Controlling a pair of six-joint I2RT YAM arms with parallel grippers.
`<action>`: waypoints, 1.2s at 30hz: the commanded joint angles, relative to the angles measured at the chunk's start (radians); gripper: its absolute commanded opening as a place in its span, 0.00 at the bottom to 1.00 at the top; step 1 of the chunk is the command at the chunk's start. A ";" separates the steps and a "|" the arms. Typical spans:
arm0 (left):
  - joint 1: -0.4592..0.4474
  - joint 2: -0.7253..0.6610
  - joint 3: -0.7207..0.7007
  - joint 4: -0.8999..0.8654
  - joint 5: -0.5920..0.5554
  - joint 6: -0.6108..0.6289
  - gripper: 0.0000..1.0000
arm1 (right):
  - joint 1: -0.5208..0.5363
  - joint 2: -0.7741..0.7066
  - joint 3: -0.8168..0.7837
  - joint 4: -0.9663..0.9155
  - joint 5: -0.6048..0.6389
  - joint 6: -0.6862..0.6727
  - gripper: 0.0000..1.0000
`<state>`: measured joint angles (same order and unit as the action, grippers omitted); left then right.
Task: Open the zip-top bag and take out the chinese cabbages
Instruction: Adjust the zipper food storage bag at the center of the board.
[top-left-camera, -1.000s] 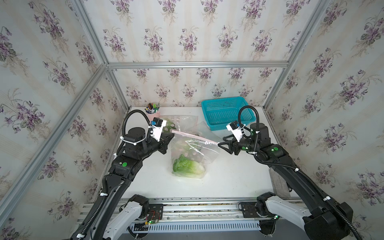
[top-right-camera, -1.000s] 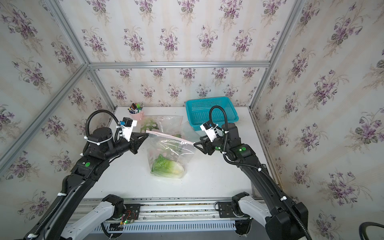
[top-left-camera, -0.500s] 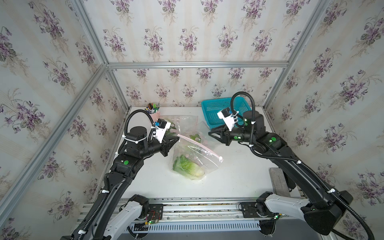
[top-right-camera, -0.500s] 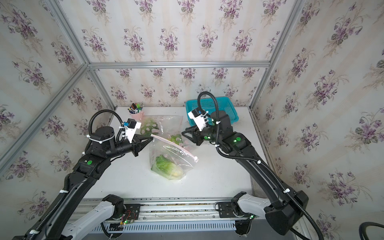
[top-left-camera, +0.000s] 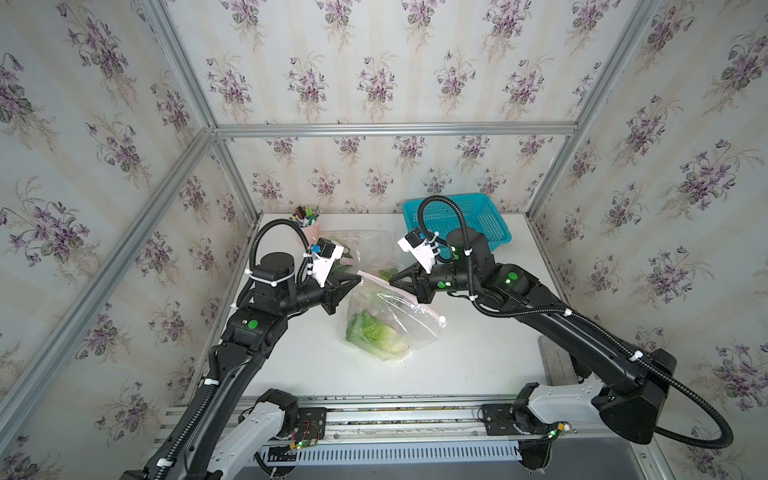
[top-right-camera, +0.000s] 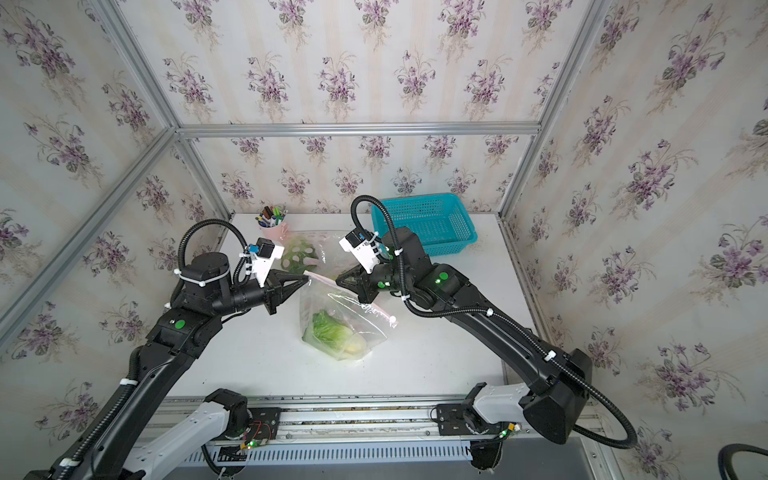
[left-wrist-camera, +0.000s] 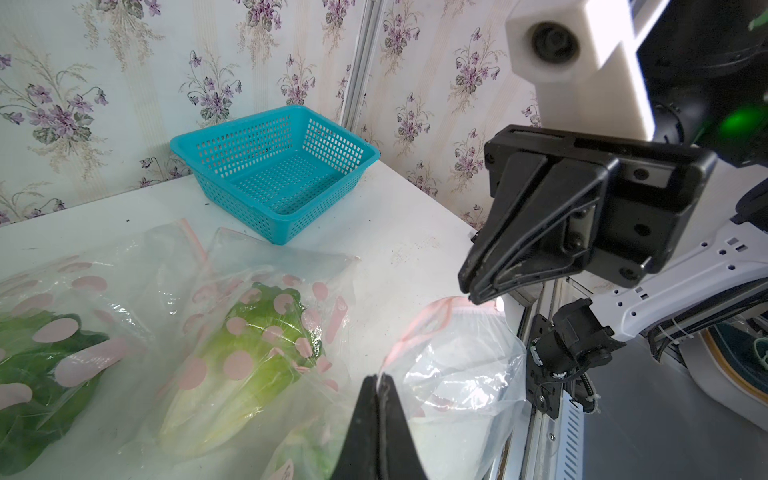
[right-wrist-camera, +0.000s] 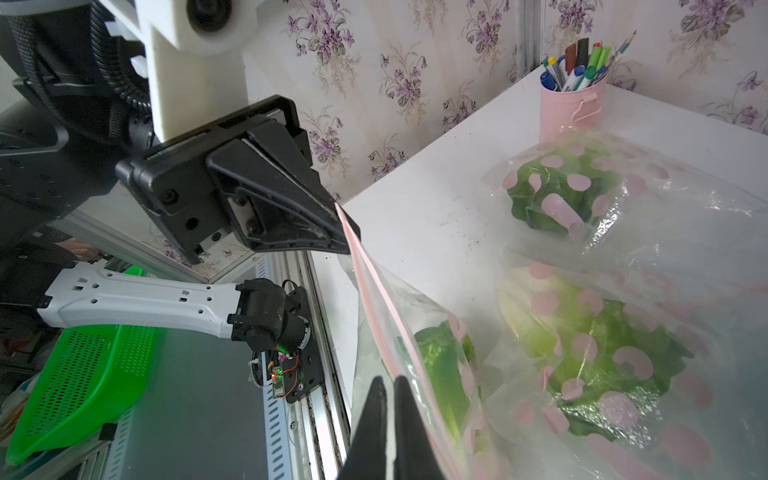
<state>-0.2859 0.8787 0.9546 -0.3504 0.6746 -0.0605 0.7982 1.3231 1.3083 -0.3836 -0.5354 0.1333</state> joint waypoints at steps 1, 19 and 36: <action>0.001 0.000 0.003 0.016 0.017 0.011 0.00 | 0.009 0.013 0.004 0.030 -0.021 0.020 0.06; -0.001 0.001 0.001 0.016 0.013 0.014 0.00 | 0.011 0.057 0.015 0.024 -0.039 0.011 0.00; 0.001 0.008 -0.001 0.015 0.002 0.006 0.00 | 0.010 0.093 0.020 -0.002 -0.148 -0.032 0.08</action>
<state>-0.2859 0.8845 0.9543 -0.3504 0.6765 -0.0566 0.8070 1.4151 1.3254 -0.3870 -0.6506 0.1120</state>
